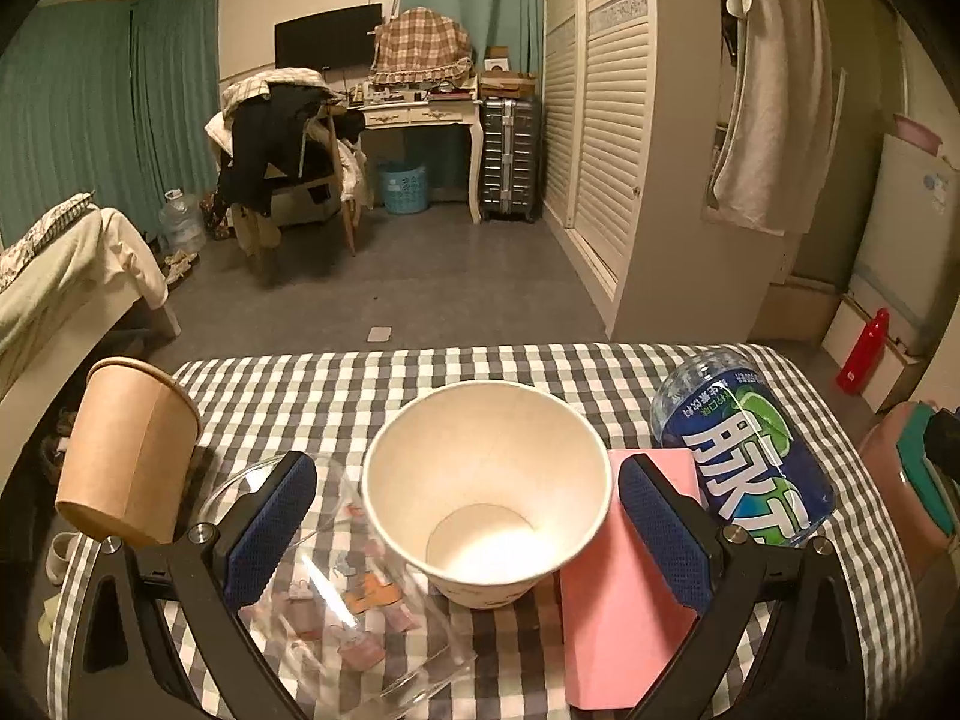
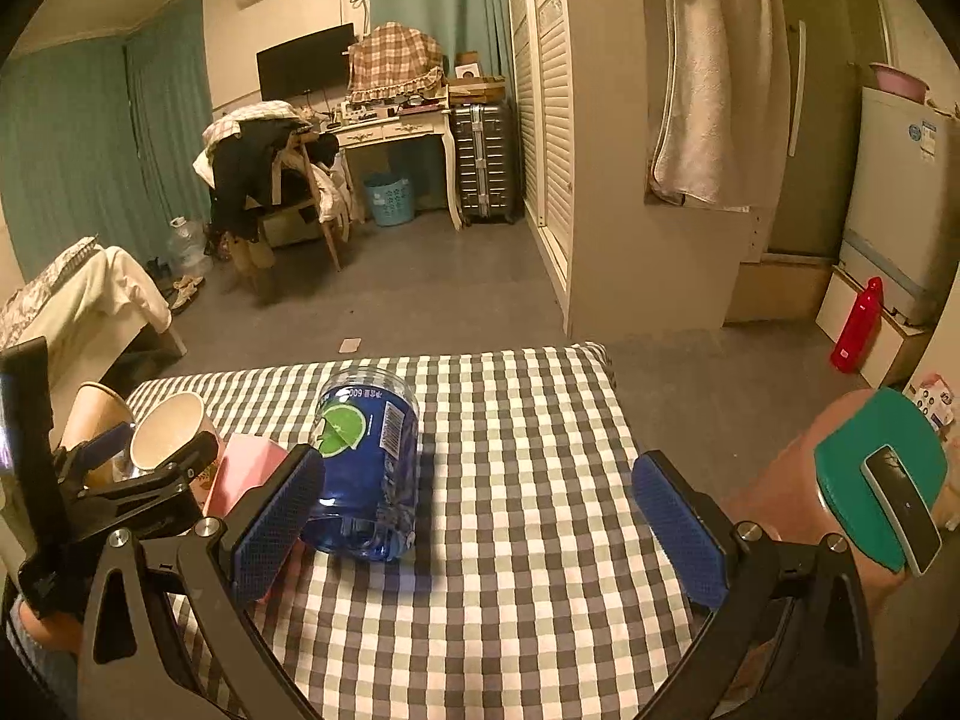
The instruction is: Flip cup upside down
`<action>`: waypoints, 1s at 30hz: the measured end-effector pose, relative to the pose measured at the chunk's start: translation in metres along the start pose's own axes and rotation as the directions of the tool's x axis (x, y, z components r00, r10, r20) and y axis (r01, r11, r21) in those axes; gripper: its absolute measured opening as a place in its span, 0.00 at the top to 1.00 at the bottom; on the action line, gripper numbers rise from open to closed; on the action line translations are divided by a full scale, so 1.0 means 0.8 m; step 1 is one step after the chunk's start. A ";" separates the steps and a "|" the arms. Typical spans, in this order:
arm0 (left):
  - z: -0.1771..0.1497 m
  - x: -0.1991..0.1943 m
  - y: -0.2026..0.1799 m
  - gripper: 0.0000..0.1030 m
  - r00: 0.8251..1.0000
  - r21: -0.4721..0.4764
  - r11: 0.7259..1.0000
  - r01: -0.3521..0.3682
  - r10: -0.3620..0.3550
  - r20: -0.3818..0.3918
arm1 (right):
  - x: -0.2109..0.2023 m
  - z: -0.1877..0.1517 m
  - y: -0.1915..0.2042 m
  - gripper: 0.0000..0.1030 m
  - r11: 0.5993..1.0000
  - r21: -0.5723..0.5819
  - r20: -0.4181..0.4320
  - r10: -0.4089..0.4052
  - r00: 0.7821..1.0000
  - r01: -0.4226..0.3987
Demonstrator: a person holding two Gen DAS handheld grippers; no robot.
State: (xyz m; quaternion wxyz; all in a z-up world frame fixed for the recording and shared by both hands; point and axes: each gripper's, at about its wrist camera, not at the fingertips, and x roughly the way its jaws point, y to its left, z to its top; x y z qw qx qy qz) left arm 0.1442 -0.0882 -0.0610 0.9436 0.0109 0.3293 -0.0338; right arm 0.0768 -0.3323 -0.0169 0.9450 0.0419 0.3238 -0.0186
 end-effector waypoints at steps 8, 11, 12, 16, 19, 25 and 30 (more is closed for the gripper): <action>0.001 -0.001 -0.003 0.28 1.000 0.042 0.999 0.008 -0.008 0.004 | -0.001 0.000 -0.005 0.00 1.000 0.016 -0.003 0.006 1.000 -0.006; 0.001 -0.005 -0.002 0.28 1.000 0.045 0.999 0.009 -0.010 0.012 | -0.003 -0.001 -0.004 0.00 1.000 0.013 0.000 0.010 1.000 -0.010; 0.002 -0.009 -0.003 0.28 1.000 0.043 0.999 0.009 -0.010 0.020 | -0.003 -0.001 -0.004 0.00 1.000 0.012 0.000 0.011 1.000 -0.011; 0.014 -0.031 -0.003 0.28 0.998 0.040 0.999 0.007 -0.009 0.059 | -0.008 -0.002 -0.003 0.00 1.000 0.012 0.003 0.016 1.000 -0.016; 0.026 -0.058 0.001 0.28 0.996 0.034 0.999 0.009 -0.012 0.092 | -0.014 -0.002 -0.004 0.00 1.000 0.011 0.013 0.022 1.000 -0.022; 0.027 -0.127 0.009 0.28 0.991 0.044 0.999 0.018 -0.024 0.133 | -0.040 -0.007 0.002 0.00 0.999 -0.013 0.040 0.031 0.999 -0.030; -0.007 -0.155 0.008 0.28 0.995 0.050 0.998 0.025 -0.030 0.100 | -0.061 -0.023 0.010 0.00 0.997 -0.057 0.041 0.050 0.998 -0.047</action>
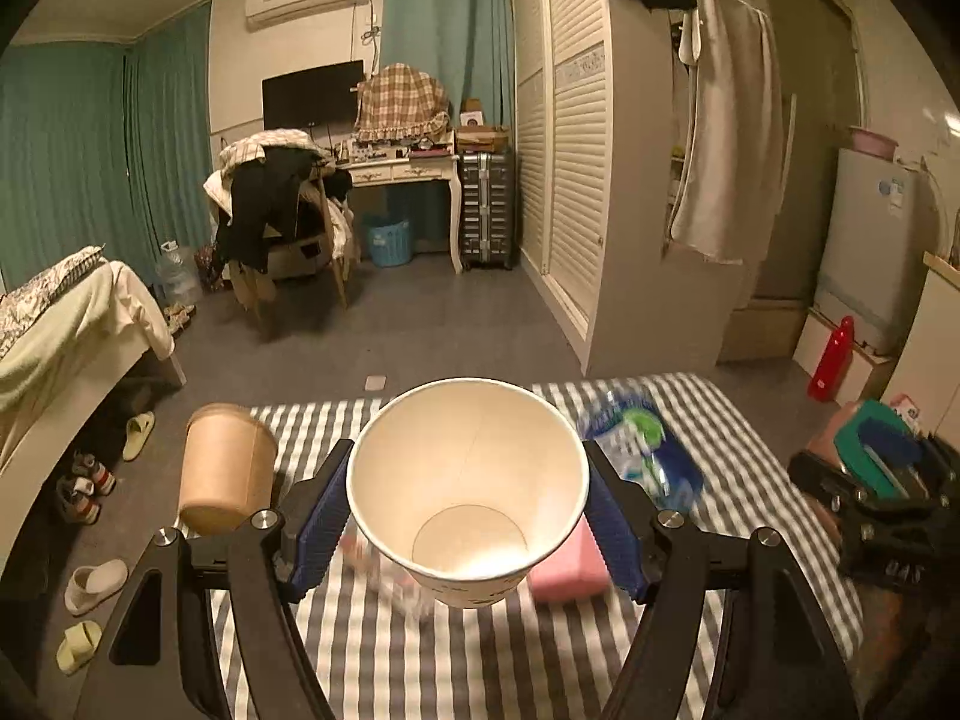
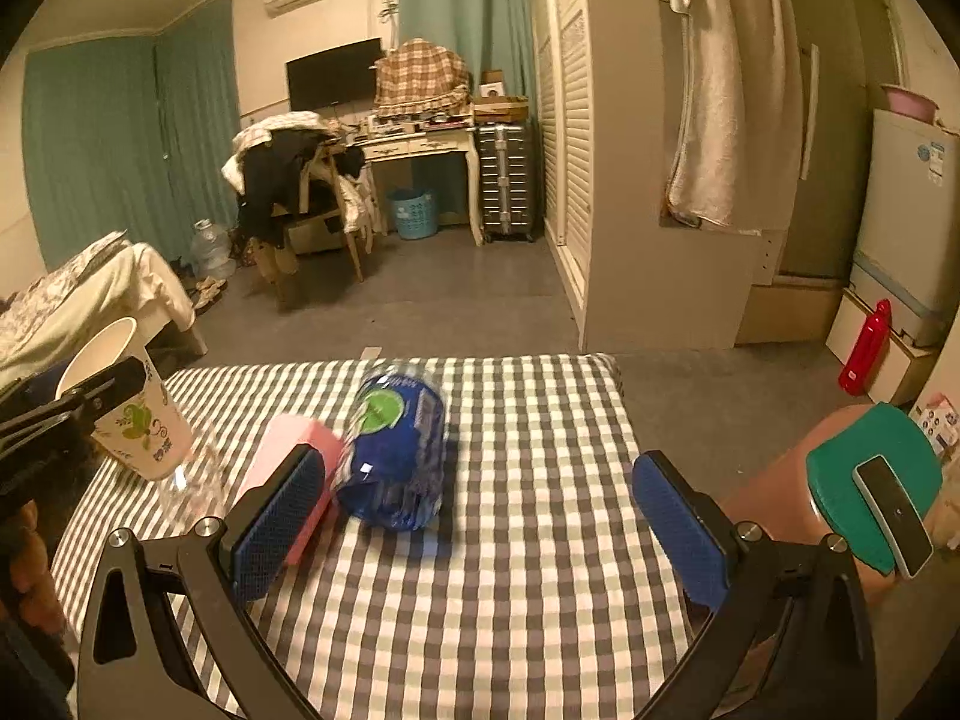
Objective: Flip cup upside down
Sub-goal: 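Lift the white cup with the right gripper, mouth up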
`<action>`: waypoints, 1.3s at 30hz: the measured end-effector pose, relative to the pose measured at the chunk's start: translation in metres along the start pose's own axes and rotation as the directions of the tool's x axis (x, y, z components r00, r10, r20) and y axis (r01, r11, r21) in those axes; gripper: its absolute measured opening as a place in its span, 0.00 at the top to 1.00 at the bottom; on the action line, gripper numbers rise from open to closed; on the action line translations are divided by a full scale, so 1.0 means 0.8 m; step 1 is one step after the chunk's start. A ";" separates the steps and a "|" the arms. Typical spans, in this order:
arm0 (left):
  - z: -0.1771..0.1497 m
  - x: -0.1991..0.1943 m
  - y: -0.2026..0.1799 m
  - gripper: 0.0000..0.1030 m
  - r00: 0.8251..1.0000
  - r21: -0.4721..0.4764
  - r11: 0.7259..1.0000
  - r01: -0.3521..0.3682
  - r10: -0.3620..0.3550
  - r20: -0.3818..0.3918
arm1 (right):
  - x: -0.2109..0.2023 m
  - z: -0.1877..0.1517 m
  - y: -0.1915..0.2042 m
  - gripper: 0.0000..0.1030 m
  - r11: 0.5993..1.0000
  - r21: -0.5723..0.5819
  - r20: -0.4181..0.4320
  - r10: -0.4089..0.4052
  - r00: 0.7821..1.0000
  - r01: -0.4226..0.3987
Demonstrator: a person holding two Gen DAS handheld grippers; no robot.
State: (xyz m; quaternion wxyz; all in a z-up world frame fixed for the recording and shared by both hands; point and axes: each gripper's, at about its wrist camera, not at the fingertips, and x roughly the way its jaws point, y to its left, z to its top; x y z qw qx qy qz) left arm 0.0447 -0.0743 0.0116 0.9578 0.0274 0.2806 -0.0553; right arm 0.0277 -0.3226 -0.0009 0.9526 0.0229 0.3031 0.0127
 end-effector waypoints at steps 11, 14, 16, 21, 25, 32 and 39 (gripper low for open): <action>-0.082 0.013 -0.009 0.28 0.992 -0.011 1.000 -0.012 0.011 -0.122 | -0.020 -0.036 -0.008 0.00 0.999 -0.040 -0.033 -0.006 0.999 0.005; -0.092 0.019 -0.006 0.28 0.991 -0.012 1.000 -0.007 0.006 -0.136 | -0.015 -0.042 -0.008 0.00 0.999 -0.041 -0.052 -0.005 0.999 0.003; -0.095 0.018 -0.008 0.28 0.993 -0.002 1.000 -0.007 0.007 -0.114 | -0.013 -0.044 -0.006 0.00 0.999 -0.047 -0.057 -0.009 0.998 0.006; -0.095 0.012 -0.005 0.04 0.995 -0.011 0.999 0.031 -0.032 -0.090 | -0.010 -0.043 0.000 0.00 0.999 -0.052 -0.060 -0.001 0.998 -0.002; -0.086 -0.003 0.006 0.00 0.996 -0.042 0.998 0.054 -0.057 -0.072 | -0.012 -0.039 0.000 0.00 0.999 -0.039 -0.052 0.008 0.999 -0.010; -0.058 -0.051 0.042 0.00 0.999 -0.058 0.997 0.045 -0.047 -0.027 | -0.041 -0.037 0.004 0.00 1.000 -0.029 -0.010 0.010 1.000 -0.011; -0.065 -0.072 0.120 0.00 0.996 -0.087 0.992 -0.090 0.087 -0.035 | -0.051 -0.065 0.063 0.00 0.991 -0.100 -0.034 0.090 0.995 -0.093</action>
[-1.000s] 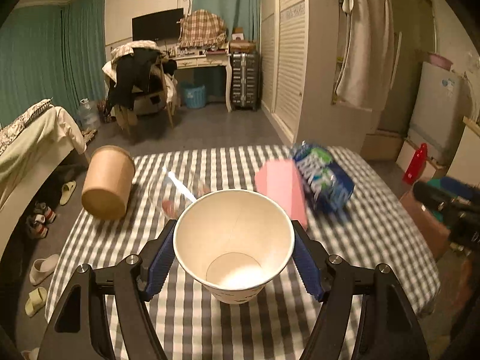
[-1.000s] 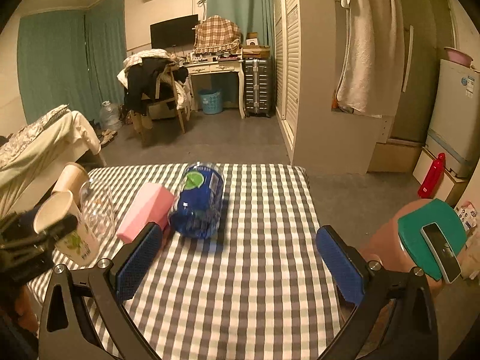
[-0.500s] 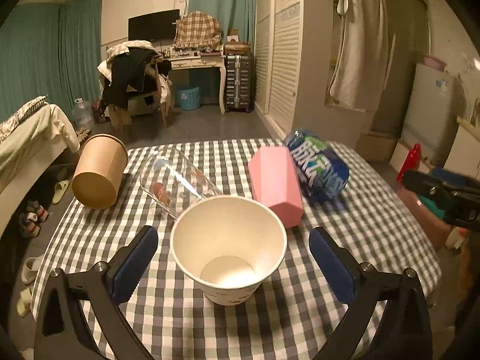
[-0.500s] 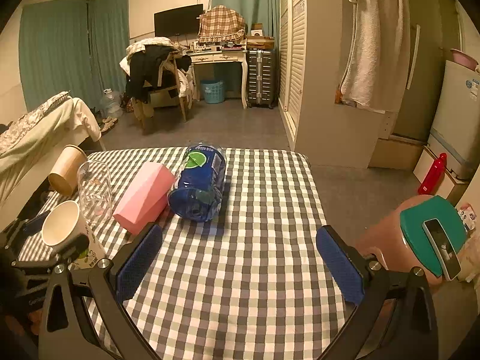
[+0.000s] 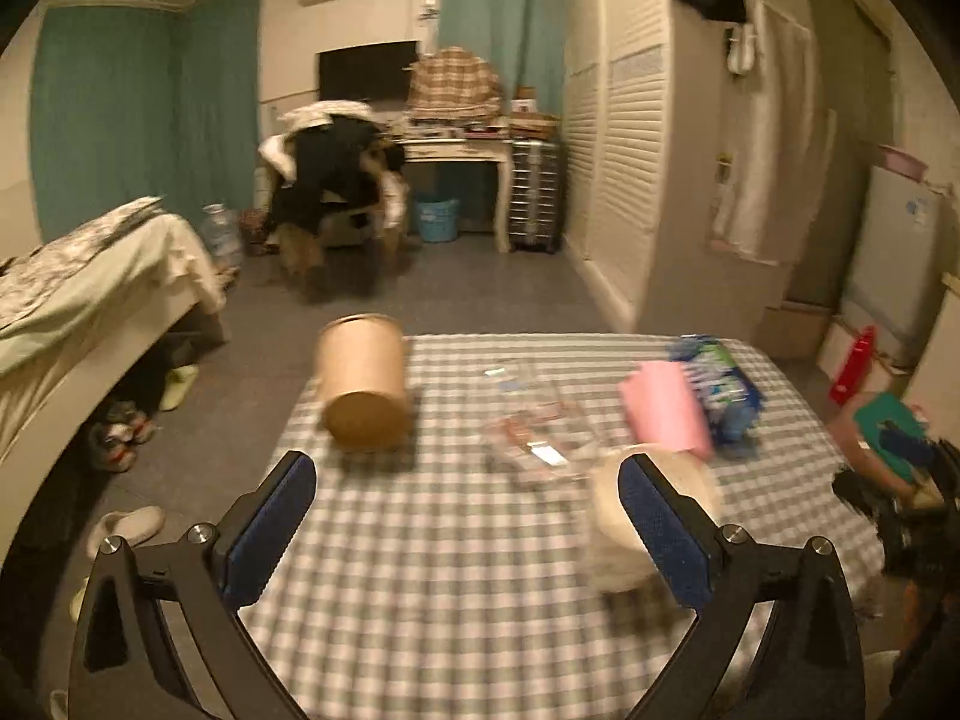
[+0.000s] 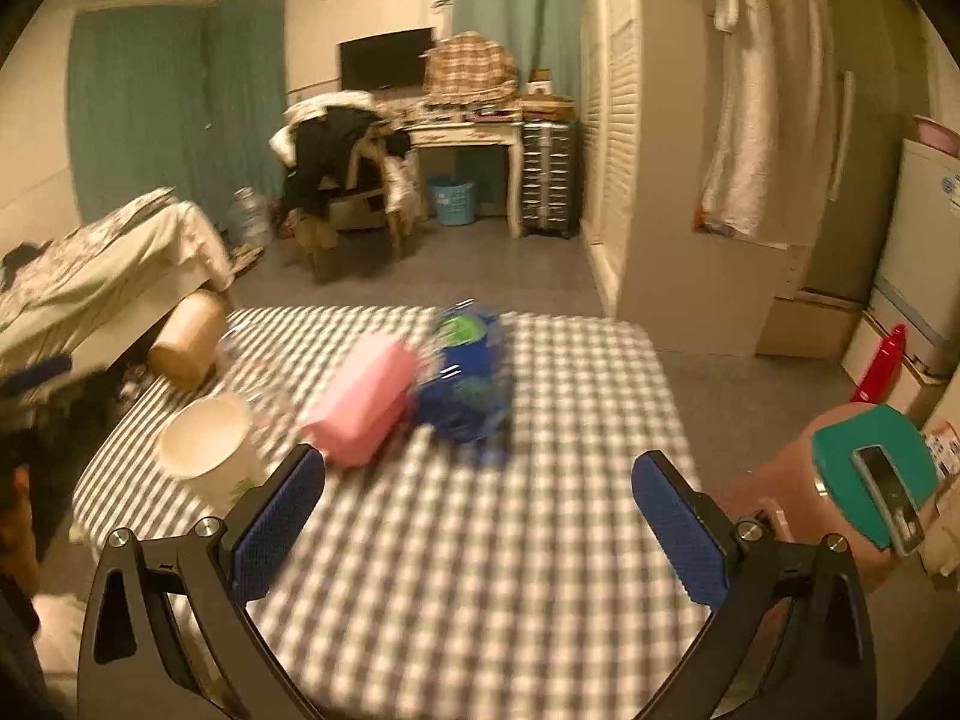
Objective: Flip cup upside down
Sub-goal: 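Lift the white cup with the right gripper, mouth up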
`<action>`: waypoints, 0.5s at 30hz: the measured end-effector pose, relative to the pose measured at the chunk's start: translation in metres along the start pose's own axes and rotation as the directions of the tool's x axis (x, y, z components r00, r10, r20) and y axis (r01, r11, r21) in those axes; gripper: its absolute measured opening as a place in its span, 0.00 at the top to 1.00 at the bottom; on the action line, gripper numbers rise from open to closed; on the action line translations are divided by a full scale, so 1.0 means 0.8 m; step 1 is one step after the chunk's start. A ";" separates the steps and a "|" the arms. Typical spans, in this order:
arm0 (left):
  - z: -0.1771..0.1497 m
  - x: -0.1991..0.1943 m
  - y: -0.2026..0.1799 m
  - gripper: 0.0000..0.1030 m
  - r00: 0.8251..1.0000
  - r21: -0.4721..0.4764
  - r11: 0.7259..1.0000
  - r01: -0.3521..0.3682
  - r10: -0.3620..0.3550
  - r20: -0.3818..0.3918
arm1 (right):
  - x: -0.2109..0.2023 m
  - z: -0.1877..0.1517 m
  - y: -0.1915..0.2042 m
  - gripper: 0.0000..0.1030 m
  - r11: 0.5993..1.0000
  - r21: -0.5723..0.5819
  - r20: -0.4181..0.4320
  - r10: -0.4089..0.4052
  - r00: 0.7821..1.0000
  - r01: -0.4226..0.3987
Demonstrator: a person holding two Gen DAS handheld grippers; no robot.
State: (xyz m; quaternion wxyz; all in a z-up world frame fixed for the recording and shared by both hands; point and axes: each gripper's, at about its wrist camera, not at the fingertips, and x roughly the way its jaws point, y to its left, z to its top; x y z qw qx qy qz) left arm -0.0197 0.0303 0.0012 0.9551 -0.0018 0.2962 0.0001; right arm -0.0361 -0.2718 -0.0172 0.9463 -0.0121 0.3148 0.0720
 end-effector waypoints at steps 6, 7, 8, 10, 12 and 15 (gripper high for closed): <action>-0.035 0.028 0.059 0.00 0.994 -0.086 0.992 -0.093 0.087 -0.062 | 0.042 -0.024 0.085 0.00 0.989 -0.073 -0.084 0.122 0.989 -0.128; -0.039 0.031 0.063 0.00 0.994 -0.090 0.991 -0.097 0.091 -0.068 | 0.050 -0.027 0.099 0.00 0.986 -0.081 -0.096 0.134 0.986 -0.142; -0.044 0.037 0.067 0.00 0.993 -0.094 0.991 -0.100 0.093 -0.075 | 0.057 -0.028 0.110 0.00 0.985 -0.088 -0.106 0.142 0.984 -0.151; -0.053 0.047 0.073 0.00 0.991 -0.096 0.990 -0.106 0.097 -0.089 | 0.075 -0.033 0.129 0.00 0.982 -0.099 -0.130 0.149 0.980 -0.162; -0.058 0.054 0.077 0.00 0.991 -0.097 0.990 -0.104 0.095 -0.097 | 0.091 -0.035 0.140 0.00 0.982 -0.104 -0.144 0.145 0.979 -0.161; -0.062 0.061 0.082 0.00 0.991 -0.100 0.991 -0.091 0.080 -0.105 | 0.108 -0.033 0.149 0.00 0.983 -0.084 -0.143 0.149 0.978 -0.162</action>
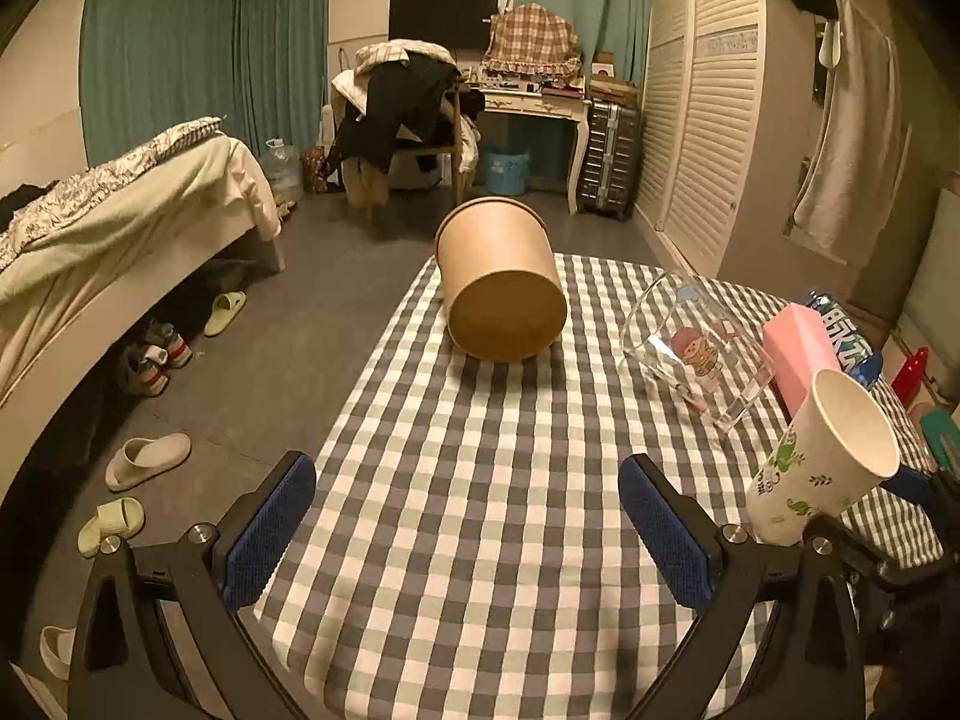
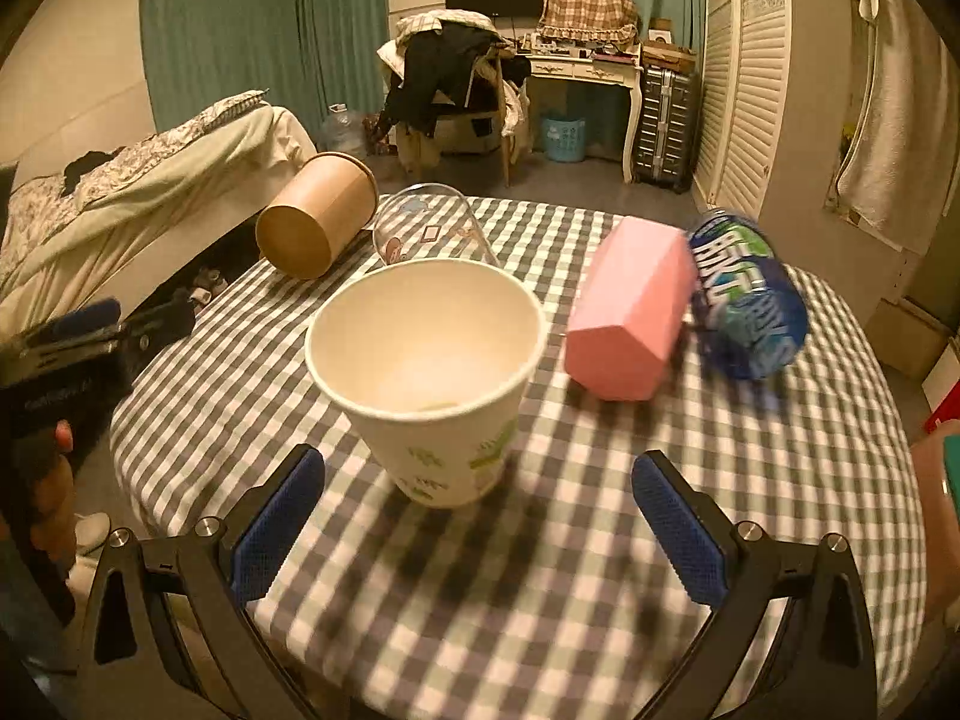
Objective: Flip cup upside down
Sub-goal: 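Lift the white cup with the right gripper, mouth up, then rotate the right gripper to turn the white cup mouth down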
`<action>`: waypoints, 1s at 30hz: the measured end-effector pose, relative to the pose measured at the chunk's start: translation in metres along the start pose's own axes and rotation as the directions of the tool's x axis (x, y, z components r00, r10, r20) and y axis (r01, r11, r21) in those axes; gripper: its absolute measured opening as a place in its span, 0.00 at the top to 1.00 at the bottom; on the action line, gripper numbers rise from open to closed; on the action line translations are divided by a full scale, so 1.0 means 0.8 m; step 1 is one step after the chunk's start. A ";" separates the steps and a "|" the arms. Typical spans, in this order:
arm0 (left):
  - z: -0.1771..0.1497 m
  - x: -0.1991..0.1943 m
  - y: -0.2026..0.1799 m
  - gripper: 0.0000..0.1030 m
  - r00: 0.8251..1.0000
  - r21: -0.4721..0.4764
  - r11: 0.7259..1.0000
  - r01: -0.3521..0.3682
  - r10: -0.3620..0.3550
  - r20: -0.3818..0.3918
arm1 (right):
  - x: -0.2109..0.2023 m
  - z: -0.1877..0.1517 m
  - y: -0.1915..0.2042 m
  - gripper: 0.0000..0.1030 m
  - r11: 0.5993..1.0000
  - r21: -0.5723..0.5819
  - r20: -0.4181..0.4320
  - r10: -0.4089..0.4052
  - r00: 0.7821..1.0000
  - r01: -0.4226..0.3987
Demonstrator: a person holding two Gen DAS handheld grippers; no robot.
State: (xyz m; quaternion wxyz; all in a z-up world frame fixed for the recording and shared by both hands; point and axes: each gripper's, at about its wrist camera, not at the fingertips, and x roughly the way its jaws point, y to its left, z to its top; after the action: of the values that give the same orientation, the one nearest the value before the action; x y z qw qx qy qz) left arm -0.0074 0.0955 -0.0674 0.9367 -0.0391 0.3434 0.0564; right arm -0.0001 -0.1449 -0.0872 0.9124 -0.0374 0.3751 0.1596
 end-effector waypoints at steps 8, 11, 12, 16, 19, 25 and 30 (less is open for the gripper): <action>-0.003 0.009 -0.004 0.00 1.000 0.019 1.000 -0.002 0.002 -0.007 | 0.015 0.015 0.007 0.22 0.999 0.013 0.006 0.031 1.000 -0.031; -0.001 0.009 -0.001 0.00 1.000 0.016 1.000 0.003 -0.003 -0.006 | 0.014 0.018 0.003 0.39 0.998 0.029 -0.008 0.054 0.999 -0.054; -0.001 0.009 -0.001 0.00 1.000 0.015 1.000 0.001 -0.001 -0.005 | 0.012 0.020 0.003 0.39 0.998 0.029 -0.013 0.055 0.998 -0.054; -0.001 0.008 0.002 0.00 1.000 0.003 1.000 0.004 -0.004 -0.007 | -0.006 0.029 0.002 0.39 0.998 0.014 -0.061 0.057 0.997 -0.056; -0.002 0.006 0.003 0.00 1.000 -0.002 1.000 0.010 -0.010 -0.007 | -0.021 0.042 0.001 0.39 0.998 -0.018 -0.167 0.058 0.984 -0.062; -0.004 0.003 -0.002 0.00 1.000 0.016 0.999 0.028 -0.027 -0.014 | -0.011 0.039 0.002 0.39 0.987 -0.106 -0.496 0.053 0.867 -0.121; -0.008 0.001 -0.010 0.00 0.999 0.041 0.998 0.042 -0.042 -0.008 | 0.000 0.040 -0.002 0.39 0.982 -0.121 -0.566 0.049 0.823 -0.142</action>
State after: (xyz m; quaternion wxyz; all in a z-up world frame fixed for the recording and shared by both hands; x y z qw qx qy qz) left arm -0.0099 0.0870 -0.0721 0.9370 -0.0272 0.3471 0.0294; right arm 0.0219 -0.1406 -0.0643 0.7471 -0.1358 0.6137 0.2165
